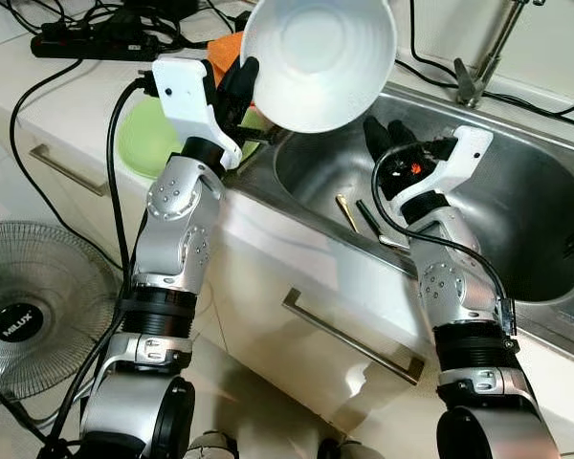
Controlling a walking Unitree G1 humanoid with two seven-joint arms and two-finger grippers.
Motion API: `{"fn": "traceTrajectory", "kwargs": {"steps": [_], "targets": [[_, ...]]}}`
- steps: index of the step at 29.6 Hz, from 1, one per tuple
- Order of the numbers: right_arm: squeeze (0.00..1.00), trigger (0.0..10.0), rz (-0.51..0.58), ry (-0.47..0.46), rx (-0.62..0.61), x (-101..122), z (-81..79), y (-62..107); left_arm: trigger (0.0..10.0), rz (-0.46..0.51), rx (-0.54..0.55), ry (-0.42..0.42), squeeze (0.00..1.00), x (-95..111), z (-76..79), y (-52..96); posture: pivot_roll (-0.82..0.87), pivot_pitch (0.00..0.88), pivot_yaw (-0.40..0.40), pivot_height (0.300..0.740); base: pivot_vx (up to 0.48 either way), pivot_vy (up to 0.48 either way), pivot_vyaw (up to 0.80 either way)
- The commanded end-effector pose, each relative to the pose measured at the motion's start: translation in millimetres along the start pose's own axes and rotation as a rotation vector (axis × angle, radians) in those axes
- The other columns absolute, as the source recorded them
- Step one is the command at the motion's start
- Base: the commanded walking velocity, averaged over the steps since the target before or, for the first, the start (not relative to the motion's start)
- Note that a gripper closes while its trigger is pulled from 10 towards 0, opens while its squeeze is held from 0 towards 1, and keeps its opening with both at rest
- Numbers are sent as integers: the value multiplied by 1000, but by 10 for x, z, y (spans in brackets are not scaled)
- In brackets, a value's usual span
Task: Kitchen organization
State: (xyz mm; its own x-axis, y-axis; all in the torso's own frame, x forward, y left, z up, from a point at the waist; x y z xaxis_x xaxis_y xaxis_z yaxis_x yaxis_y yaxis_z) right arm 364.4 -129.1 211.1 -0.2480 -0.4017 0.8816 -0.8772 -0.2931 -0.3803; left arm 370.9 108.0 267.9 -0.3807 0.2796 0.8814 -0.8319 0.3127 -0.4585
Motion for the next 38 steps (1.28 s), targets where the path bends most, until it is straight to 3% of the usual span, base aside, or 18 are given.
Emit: {"fn": "traceTrajectory", "kwargs": {"steps": [1, 12, 25, 33, 34, 35, 36, 38], "targets": [[0, 10000, 8, -14, 9, 25, 10, 32, 10000, 43, -30, -19, 0, 110, 61, -26, 63, 63, 7, 740, 0, 0, 0], [0, 10000, 3, -49, 49, 28, -33, 66, 10000, 35, -13, -25, 0, 112, 16, -33, 64, 76, 6, 740, 0, 0, 0], [0, 10000, -4, -67, 73, 18, -100, 58, 10000, -72, -130, -25, 0, -67, 172, 12, 68, 86, 2, 740, 0, 0, 0], [0, 10000, -5, -63, 69, 9, -115, 46, 10000, -68, -153, -9, 0, -39, 183, 16, 73, 90, 2, 740, 0, 0, 0], [0, 6000, -6, -61, 69, 6, -118, 46, 10000, -68, -153, -10, 0, -39, 183, 16, 73, 90, 2, 740, 0, 0, 0], [0, 6000, -6, -61, 69, 6, -118, 46, 10000, -68, -153, -10, 0, -39, 183, 16, 73, 90, 2, 740, 0, 0, 0], [0, 0, -5, -60, 68, 4, -121, 46, 10000, -69, -153, -9, 0, -40, 183, 16, 74, 90, 1, 740, 0, 0, 0], [0, 0, -4, -61, 68, 3, -122, 47, 10000, -69, -153, -9, 0, -40, 183, 16, 74, 91, 1, 740, 0, 0, 0]]}}
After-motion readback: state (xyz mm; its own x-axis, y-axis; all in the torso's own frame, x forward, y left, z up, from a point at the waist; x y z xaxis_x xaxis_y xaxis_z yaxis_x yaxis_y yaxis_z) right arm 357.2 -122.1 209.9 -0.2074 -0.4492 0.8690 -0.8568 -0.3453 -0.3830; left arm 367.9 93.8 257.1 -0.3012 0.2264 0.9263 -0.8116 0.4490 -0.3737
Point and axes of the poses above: a point about 5 cm out from each wrist's last joint towards the gripper, its own y axis pointing back from the gripper into the wrist, its own x axis along the axis of the wrist's last joint, z = x × y, the point moved 1 cm from there along -y, pointing out of the wrist towards the gripper, and after that the axes turned 3 degrees about y, right-handed, at the moved point
